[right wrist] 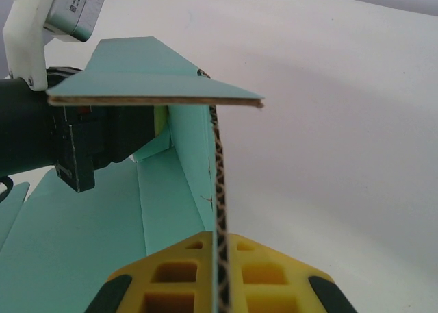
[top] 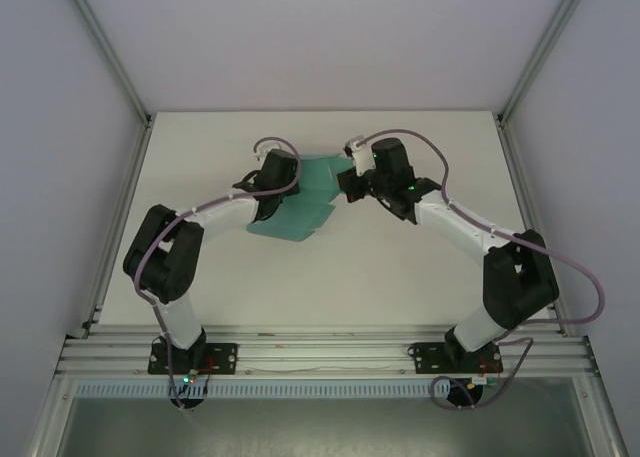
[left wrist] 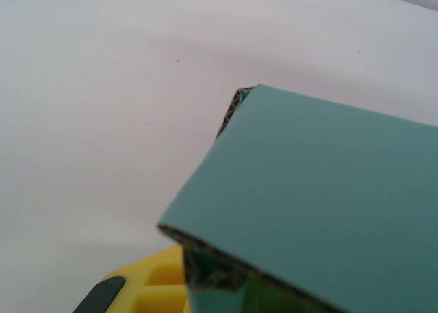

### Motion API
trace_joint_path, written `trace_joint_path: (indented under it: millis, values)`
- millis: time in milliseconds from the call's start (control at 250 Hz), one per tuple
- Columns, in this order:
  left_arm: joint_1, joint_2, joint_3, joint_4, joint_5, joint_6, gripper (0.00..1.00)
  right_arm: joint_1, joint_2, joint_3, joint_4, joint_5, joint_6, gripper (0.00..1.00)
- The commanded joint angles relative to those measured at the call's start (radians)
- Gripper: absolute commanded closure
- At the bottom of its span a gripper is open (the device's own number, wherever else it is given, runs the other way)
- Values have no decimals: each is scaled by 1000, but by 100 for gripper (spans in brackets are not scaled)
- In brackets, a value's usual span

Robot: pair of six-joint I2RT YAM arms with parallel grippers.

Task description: Assemble paper box

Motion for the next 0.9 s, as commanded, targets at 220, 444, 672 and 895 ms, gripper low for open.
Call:
trace_joint_path:
  millis: [220, 444, 672, 895]
  values:
    - [68, -120, -231, 283, 128, 193, 100, -14, -43, 30, -37, 67, 43, 88]
    - [52, -197, -288, 324, 111, 188, 100, -25, -91, 3, -21, 101, 60, 34]
    - [47, -187, -302, 357, 120, 208, 100, -36, -123, 20, 35, 204, 136, 12]
    - [43, -182, -307, 372, 137, 206, 100, -61, -27, 152, -47, 184, 170, 9]
